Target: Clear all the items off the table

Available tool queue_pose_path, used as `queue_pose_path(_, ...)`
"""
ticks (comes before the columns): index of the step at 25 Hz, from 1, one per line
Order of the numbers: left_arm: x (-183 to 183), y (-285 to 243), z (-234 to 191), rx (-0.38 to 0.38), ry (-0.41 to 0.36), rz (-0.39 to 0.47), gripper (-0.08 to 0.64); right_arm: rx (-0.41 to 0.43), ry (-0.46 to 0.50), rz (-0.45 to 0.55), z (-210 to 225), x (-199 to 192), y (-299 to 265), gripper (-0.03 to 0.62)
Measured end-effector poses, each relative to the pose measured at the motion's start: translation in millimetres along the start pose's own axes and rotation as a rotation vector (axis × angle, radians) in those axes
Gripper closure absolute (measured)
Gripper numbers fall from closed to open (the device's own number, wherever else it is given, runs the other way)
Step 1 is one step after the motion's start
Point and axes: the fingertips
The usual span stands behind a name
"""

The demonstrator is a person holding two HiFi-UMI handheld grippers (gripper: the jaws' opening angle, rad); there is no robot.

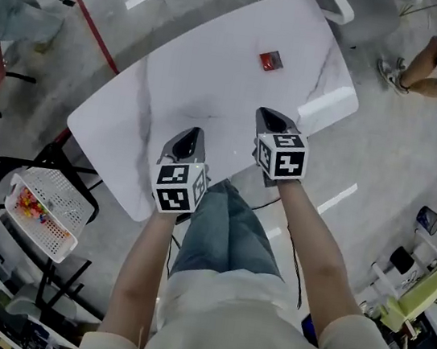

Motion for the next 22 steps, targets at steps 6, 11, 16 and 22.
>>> queue_pose_path(6,-7.7,-22.6,-7.7,0.003,0.015,-0.030,0.551,-0.029,-0.003,-0.033,24.2,-0.2,-36.2,0.594)
queue_pose_path(11,-8.4,-37.4,-13.6,0.003,0.023,-0.043,0.551,-0.039,0.003,-0.064,40.8,-1.6,-64.2,0.540)
queue_pose_path(16,-8.0,-52.6,-14.8,-0.005,0.024,-0.051,0.551,-0.060,0.016,-0.073,61.1,1.9,-91.2,0.501)
queue_pose_path(22,-8.7,-67.8,-20.8,-0.010,0.028,-0.059,0.551,-0.083,0.026,-0.089,78.9,3.2,-119.1,0.462)
Point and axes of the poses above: the fingertips, and each gripper's own axes: y backward along the fingers, z to its right, x out of its top, and after that the axes turned 8 degrees about z, right-handed
